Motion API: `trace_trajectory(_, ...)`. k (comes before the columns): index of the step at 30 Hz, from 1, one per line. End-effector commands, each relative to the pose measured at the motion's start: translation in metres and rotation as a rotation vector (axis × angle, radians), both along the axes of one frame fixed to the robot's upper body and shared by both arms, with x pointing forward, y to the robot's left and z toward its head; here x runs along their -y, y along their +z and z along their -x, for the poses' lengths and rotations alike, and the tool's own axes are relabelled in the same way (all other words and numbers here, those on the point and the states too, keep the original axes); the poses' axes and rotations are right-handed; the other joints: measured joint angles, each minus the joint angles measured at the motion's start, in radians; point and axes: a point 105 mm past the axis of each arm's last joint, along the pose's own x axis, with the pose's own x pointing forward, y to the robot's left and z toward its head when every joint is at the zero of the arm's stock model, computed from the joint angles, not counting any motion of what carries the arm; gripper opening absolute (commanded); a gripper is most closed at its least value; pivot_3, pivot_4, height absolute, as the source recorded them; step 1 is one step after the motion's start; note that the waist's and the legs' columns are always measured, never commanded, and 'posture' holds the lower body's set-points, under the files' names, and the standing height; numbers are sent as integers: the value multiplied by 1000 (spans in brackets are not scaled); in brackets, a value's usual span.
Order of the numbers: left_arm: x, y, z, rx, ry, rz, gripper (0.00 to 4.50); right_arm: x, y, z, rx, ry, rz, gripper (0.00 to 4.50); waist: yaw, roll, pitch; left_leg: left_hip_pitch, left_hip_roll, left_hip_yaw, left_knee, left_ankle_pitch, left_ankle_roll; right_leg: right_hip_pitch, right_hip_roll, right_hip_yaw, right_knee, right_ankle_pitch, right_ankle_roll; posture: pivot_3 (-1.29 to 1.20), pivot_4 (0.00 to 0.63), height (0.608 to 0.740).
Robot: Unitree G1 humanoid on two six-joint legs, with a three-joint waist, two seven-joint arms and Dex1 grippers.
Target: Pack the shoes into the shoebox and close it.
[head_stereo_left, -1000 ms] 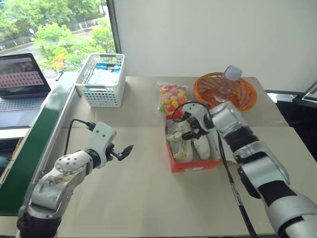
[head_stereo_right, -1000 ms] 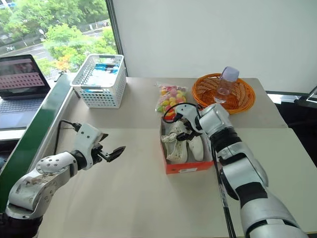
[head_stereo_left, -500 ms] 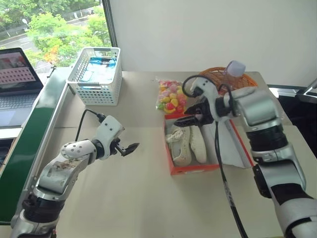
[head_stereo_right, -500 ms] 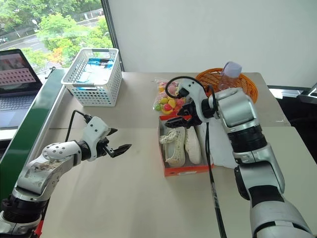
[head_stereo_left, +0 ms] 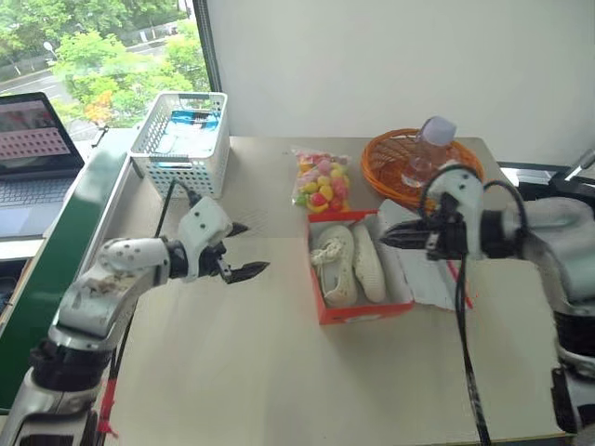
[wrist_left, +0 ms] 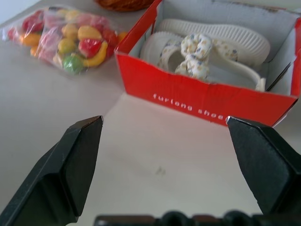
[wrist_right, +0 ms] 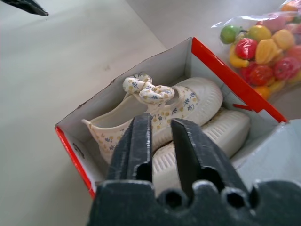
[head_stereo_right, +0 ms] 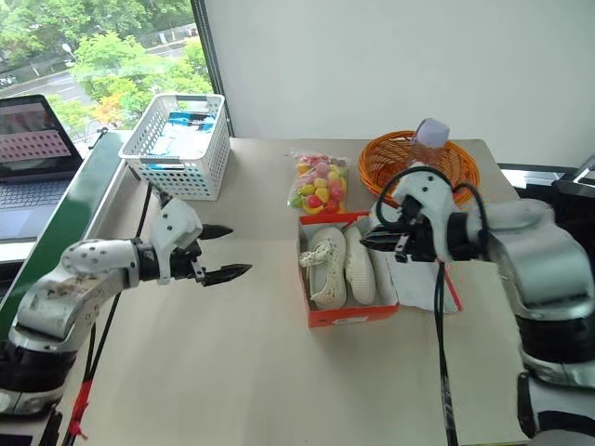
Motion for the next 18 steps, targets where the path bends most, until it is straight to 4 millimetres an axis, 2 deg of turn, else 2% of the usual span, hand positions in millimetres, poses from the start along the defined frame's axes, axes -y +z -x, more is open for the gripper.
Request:
trace_trajectory(1,6,9,-3,19,-84,-6,4500,4,18,28,-23,14,-27,22,4,-1,0,1,0,0,0,0,0,2,0,-1,0,0,0,0,150,740)
trace_trajectory(3,9,11,-8,21,-121,-23,4500,16,12,44,-84,-31,-32,22,4,-1,1,5,0,0,0,0,0,5,0,-1,-1,-1,0,0,150,740)
trace_trajectory(5,14,13,-15,19,-172,-56,4500,36,-11,62,-179,-143,-15,22,19,-4,1,5,0,-1,0,0,0,7,0,-2,-1,-1,0,0,150,740)
trace_trajectory(8,16,12,-17,16,-212,-84,4500,46,-36,75,-270,-229,-74,22,27,-6,1,5,-1,-2,1,-1,1,9,0,-1,-2,-2,0,0,150,740)
trace_trajectory(11,20,13,-17,15,-259,-108,4500,64,-87,87,-383,-392,-91,22,25,-7,1,6,-1,-3,3,-1,1,11,0,0,-1,-2,1,0,150,740)
trace_trajectory(14,22,13,-13,-1,-306,-143,4500,75,-128,90,-449,-542,-185,22,21,-7,1,10,-1,-4,3,-1,1,15,0,-1,-1,-5,5,0,150,740)
trace_trajectory(18,19,13,-10,0,-312,-176,4500,74,-156,82,-454,-628,-306,22,0,-7,1,12,-1,-3,4,-1,1,17,0,0,-1,-6,8,0,150,740)
